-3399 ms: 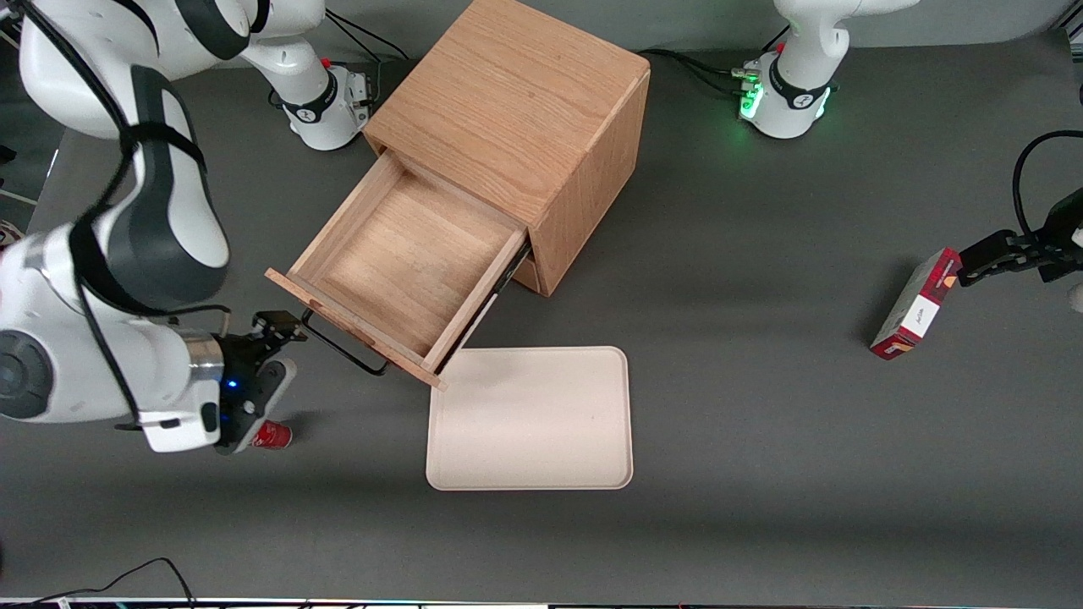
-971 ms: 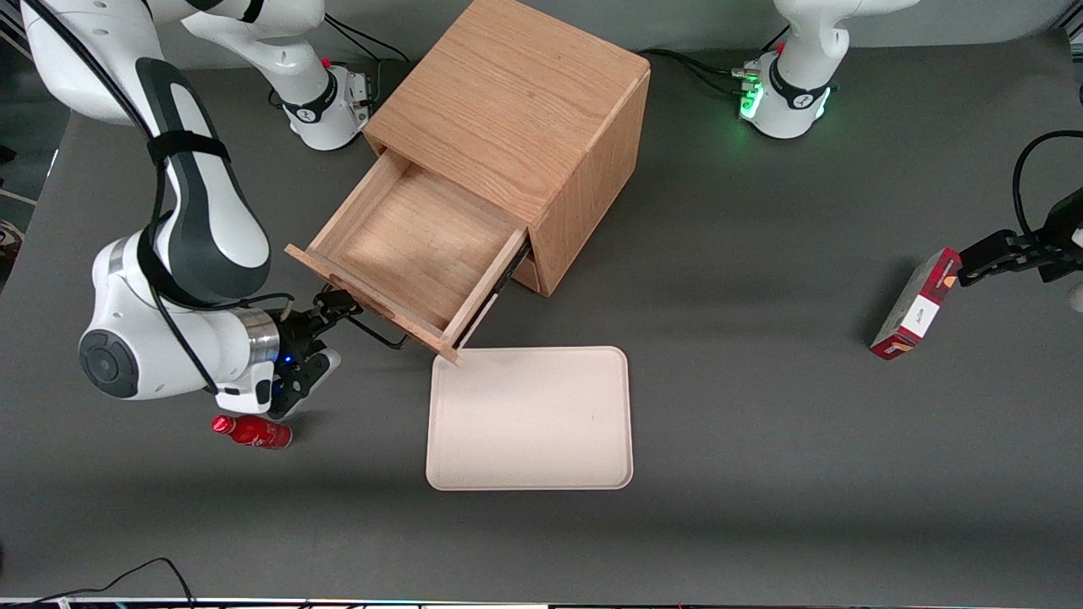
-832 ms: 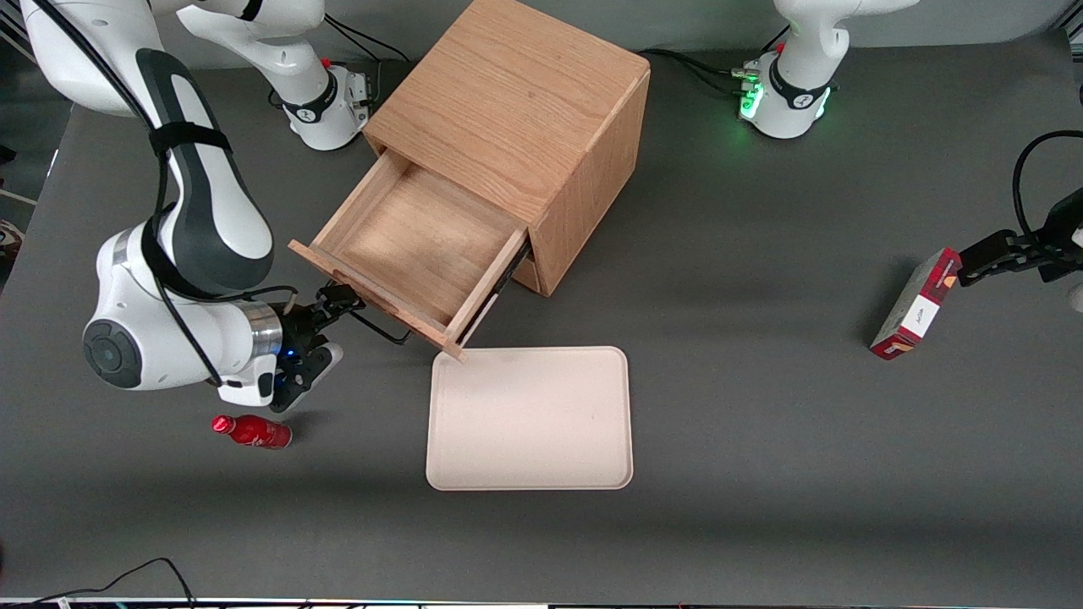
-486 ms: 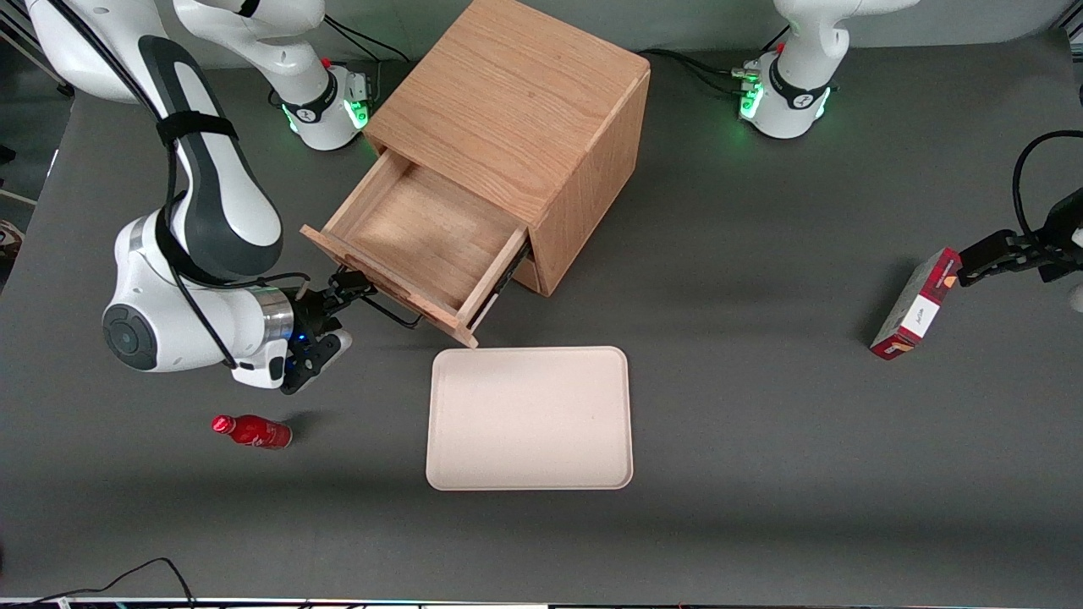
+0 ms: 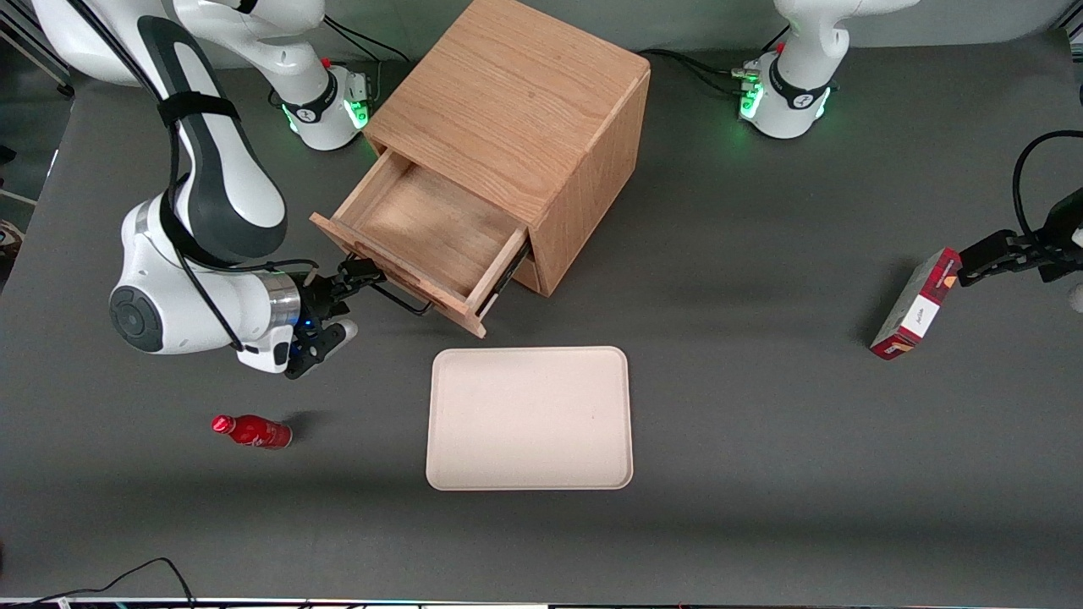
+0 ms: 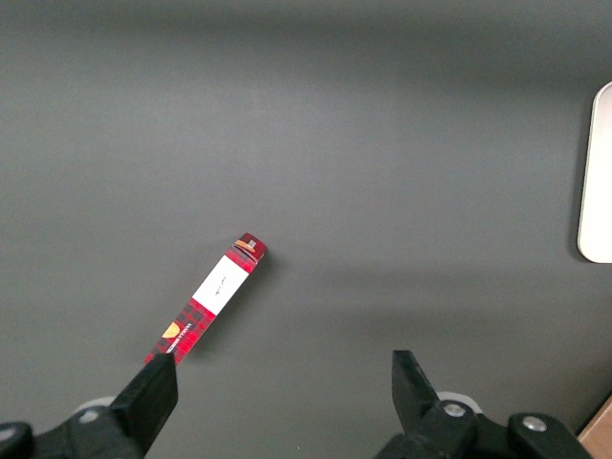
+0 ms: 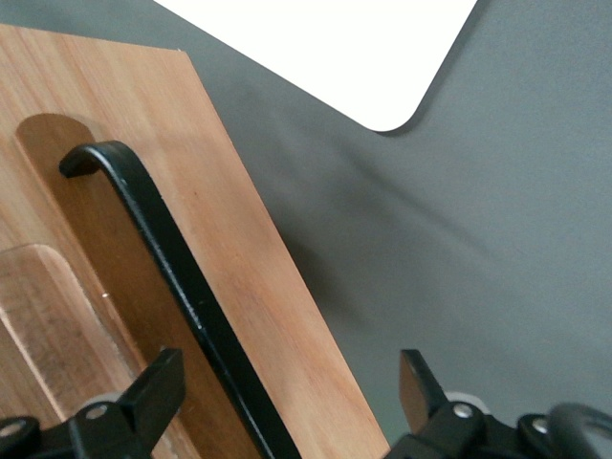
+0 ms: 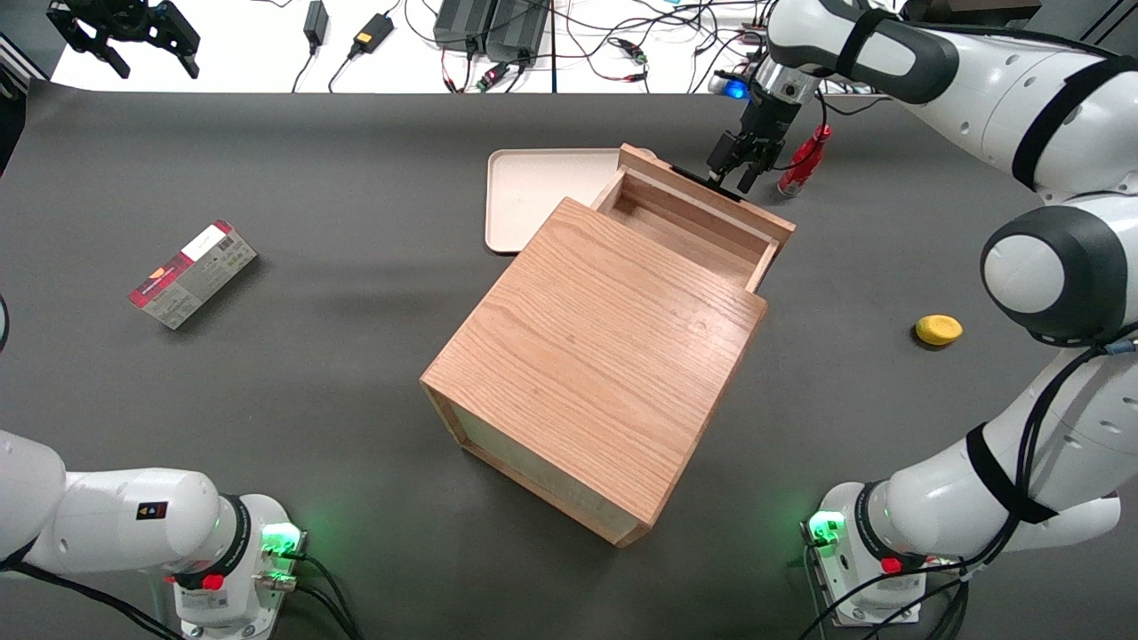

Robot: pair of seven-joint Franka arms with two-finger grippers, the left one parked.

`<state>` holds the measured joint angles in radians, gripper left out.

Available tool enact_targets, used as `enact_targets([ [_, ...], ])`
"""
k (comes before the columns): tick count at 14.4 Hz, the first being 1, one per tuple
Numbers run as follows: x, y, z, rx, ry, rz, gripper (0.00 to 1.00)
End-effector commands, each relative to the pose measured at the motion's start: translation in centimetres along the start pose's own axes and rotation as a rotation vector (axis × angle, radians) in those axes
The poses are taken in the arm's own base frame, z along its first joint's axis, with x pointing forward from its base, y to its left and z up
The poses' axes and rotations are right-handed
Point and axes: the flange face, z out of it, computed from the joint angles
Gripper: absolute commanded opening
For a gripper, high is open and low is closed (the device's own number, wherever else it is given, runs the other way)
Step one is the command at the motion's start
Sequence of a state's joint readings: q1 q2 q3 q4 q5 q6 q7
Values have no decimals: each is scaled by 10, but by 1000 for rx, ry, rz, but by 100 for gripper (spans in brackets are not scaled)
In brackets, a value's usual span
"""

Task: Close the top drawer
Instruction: 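Push the drawer front with the right gripper into the cabinet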

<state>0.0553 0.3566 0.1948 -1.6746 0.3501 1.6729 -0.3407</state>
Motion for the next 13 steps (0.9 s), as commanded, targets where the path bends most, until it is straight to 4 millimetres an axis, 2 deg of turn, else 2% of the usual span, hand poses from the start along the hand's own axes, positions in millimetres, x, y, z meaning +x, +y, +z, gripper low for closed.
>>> enact_targets([
  [1,-15,-18,12,30,24,27,100],
  [7,-27,-23,26,43,32,45,100],
  [9,-32,-32,31,58,37,42,100],
  [12,-39,-41,28,58,43,90,100],
  [13,-38,-50,29,56,40,84,100],
])
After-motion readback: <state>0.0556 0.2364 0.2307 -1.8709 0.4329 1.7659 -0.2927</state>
